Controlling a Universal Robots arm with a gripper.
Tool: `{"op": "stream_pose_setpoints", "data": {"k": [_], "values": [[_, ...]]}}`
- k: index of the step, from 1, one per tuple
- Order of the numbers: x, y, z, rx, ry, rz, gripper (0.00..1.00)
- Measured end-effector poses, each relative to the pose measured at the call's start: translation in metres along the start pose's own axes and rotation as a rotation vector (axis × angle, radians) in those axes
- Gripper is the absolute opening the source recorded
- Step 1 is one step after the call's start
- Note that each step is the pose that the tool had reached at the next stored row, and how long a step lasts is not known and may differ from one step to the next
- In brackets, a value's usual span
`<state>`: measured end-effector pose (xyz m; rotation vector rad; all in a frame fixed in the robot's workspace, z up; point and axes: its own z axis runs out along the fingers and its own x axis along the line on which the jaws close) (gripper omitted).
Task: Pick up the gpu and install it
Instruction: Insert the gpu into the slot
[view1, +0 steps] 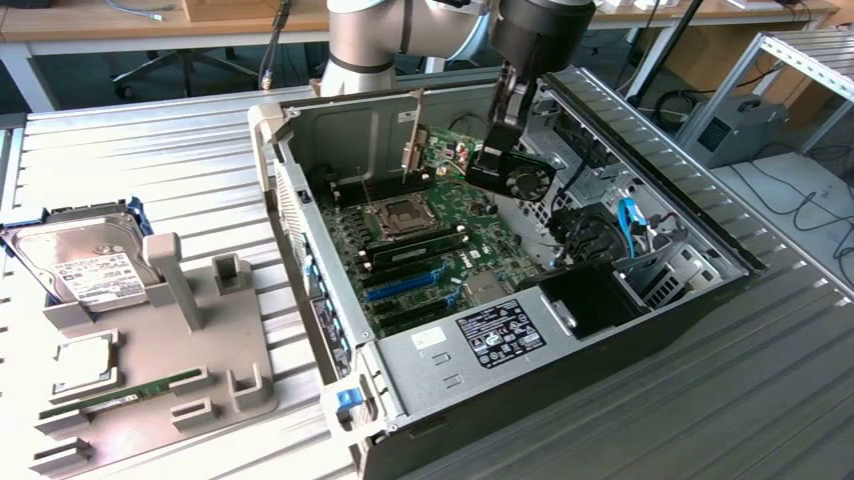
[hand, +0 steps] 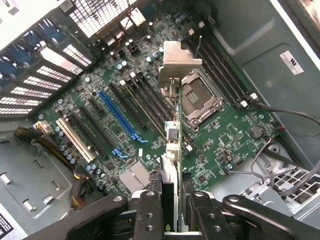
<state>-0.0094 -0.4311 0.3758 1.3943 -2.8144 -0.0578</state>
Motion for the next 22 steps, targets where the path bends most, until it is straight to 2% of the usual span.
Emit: {"op": "stream_pose_setpoints", "data": {"k": [22], "values": [[0.0000,0.0000,0.0002,-0.0012,0.0024,-0.075,0.26]]}}
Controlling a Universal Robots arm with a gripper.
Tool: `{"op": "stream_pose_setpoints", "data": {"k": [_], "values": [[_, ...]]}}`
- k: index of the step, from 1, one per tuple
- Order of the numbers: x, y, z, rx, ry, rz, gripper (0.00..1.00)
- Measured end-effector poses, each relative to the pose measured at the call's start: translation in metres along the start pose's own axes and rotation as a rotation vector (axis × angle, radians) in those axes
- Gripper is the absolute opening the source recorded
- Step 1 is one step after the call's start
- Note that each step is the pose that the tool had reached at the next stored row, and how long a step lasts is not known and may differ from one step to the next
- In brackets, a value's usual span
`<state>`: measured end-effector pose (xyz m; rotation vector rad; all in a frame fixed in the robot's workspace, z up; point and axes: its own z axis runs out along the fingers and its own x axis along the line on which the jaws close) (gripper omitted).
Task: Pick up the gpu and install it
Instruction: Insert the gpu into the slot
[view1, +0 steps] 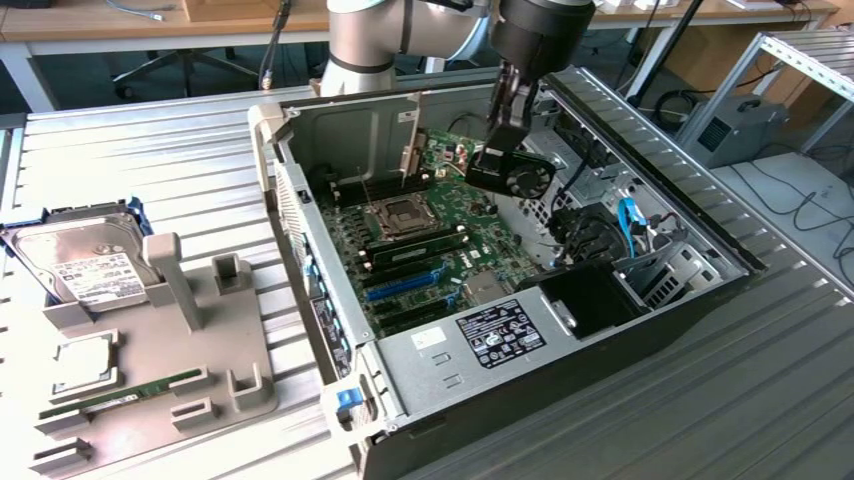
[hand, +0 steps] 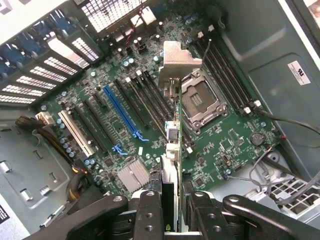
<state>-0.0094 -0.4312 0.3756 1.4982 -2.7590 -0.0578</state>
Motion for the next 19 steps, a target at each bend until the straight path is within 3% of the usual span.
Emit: {"op": "stream_pose_setpoints", "data": {"k": [19], "values": [[0.0000,0.0000,0.0002,-0.0010,0.0019,-0.059,0.26]]}}
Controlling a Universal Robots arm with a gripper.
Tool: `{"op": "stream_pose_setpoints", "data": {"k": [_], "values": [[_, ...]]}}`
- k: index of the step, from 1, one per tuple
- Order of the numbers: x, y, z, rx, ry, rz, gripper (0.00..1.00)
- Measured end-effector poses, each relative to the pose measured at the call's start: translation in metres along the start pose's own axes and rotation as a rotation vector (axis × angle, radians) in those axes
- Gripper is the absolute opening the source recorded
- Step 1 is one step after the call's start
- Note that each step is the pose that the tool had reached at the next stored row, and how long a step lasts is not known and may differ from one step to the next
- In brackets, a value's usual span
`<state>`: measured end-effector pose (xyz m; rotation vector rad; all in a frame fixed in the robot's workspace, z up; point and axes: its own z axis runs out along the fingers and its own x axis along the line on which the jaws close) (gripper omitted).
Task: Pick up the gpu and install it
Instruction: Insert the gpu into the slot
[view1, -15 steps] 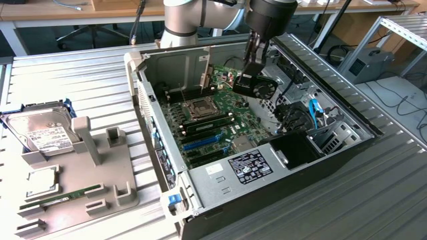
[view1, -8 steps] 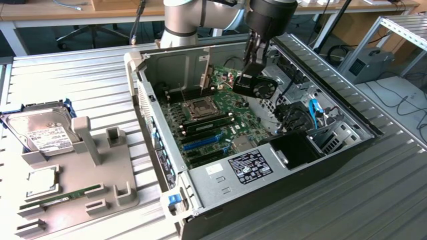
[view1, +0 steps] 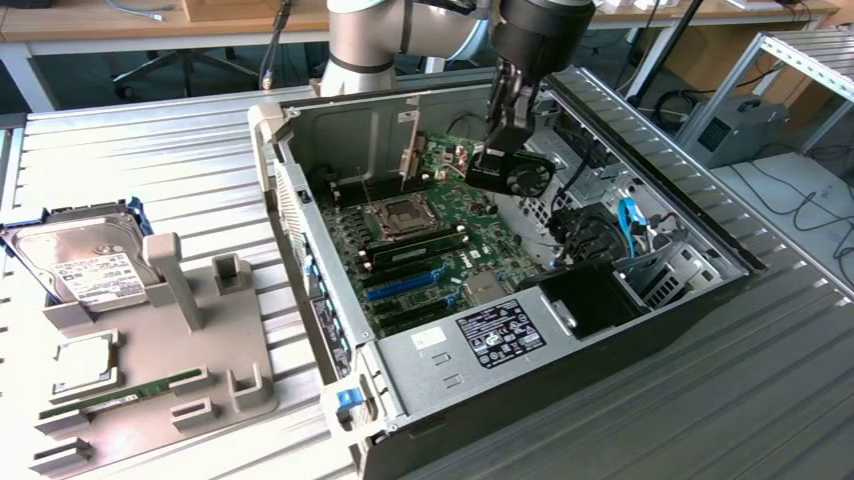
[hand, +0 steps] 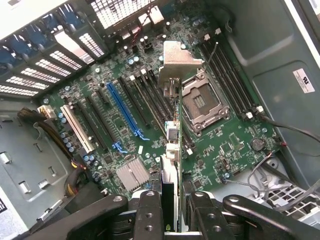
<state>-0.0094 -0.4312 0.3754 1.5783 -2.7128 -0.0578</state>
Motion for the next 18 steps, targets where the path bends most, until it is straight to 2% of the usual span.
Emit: {"op": "stream_pose_setpoints", "data": {"k": [18], "values": [[0.0000,0.0000,0.0001,-0.0009,0.0019,-0.056,0.26]]}}
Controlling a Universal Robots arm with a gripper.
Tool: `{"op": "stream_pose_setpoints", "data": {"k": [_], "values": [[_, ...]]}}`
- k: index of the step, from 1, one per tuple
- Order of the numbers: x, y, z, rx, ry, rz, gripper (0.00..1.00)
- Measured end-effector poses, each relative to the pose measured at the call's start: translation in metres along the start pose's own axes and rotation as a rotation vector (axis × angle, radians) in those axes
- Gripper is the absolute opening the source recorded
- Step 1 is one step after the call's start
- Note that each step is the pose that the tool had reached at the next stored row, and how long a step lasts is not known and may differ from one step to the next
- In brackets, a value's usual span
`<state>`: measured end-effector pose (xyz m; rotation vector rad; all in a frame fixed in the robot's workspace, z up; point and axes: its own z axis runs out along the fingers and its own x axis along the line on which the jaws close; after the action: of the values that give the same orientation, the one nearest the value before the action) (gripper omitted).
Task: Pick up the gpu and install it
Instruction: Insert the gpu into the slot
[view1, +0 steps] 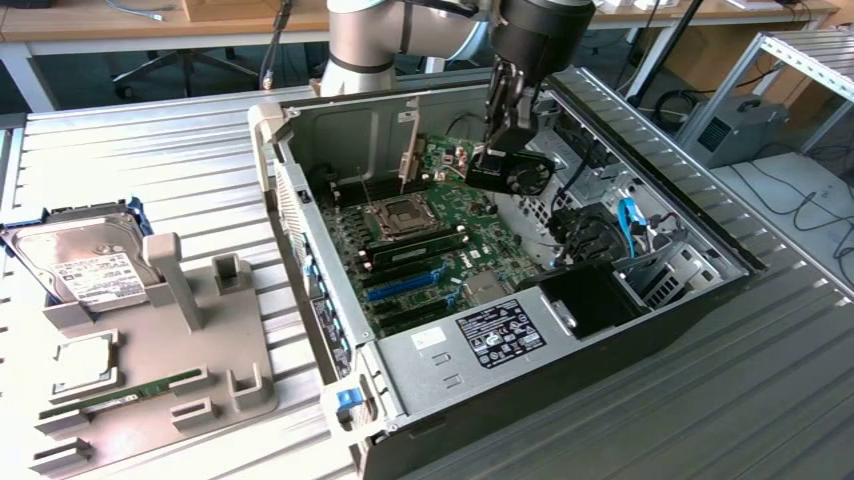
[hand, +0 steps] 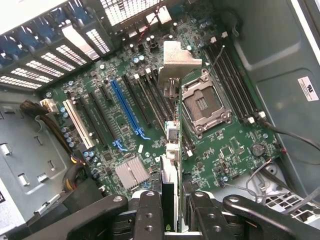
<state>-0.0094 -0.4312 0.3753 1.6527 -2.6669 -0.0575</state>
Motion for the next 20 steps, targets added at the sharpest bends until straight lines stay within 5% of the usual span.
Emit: {"op": "stream_pose_setpoints", "data": {"k": [20], "values": [[0.0000,0.0000,0.0000,-0.0015,0.0029,-0.089,0.26]]}}
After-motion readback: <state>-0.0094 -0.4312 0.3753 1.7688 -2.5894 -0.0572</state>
